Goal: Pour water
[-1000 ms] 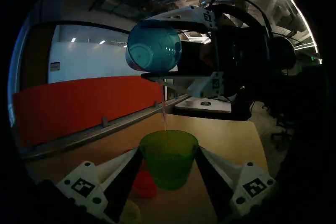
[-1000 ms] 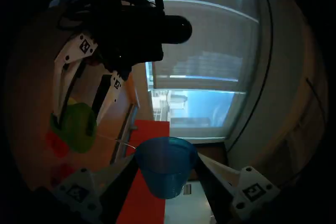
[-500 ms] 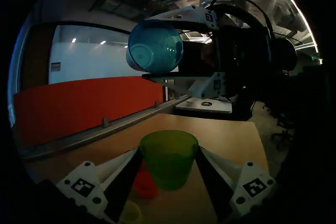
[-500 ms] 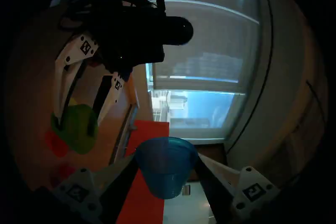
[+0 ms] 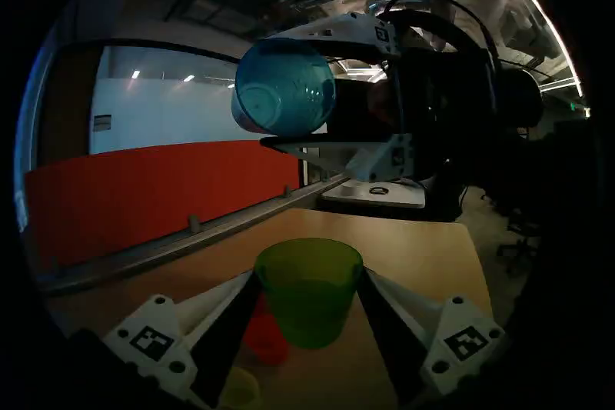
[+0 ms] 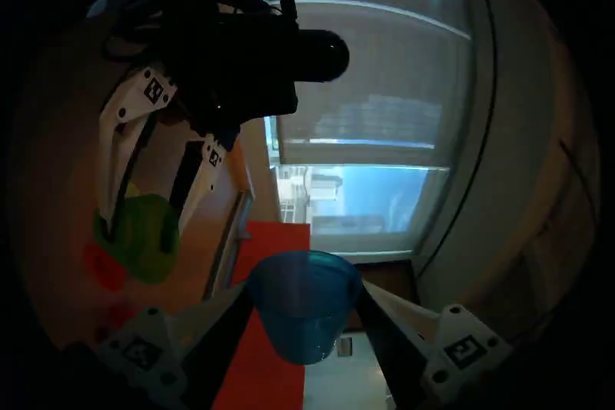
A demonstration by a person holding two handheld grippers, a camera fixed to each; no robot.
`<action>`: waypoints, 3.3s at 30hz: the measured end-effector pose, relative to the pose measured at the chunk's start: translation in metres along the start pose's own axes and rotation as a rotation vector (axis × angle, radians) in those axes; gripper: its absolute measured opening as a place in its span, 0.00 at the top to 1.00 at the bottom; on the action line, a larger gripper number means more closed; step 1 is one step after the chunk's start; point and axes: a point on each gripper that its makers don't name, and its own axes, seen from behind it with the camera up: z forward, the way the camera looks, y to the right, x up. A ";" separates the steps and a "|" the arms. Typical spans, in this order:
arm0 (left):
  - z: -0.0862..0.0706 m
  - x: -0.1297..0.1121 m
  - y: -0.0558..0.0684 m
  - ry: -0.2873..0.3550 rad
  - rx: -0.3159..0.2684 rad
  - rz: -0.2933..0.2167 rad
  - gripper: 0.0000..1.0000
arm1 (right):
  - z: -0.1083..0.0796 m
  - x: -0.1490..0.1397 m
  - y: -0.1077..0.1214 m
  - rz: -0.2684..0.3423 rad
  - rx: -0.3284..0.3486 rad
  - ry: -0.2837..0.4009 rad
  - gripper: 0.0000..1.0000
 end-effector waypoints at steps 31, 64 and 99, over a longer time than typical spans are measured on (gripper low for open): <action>-0.007 0.003 -0.005 0.005 0.018 -0.004 0.14 | -0.005 -0.020 -0.006 1.026 0.021 0.020 0.10; -0.011 -0.012 -0.014 -0.036 0.034 -0.001 0.14 | -0.020 -0.040 -0.044 1.524 0.154 0.019 0.09; -0.012 -0.086 0.004 -0.312 -0.026 0.046 0.13 | -0.056 -0.060 -0.145 1.434 0.305 -0.165 0.08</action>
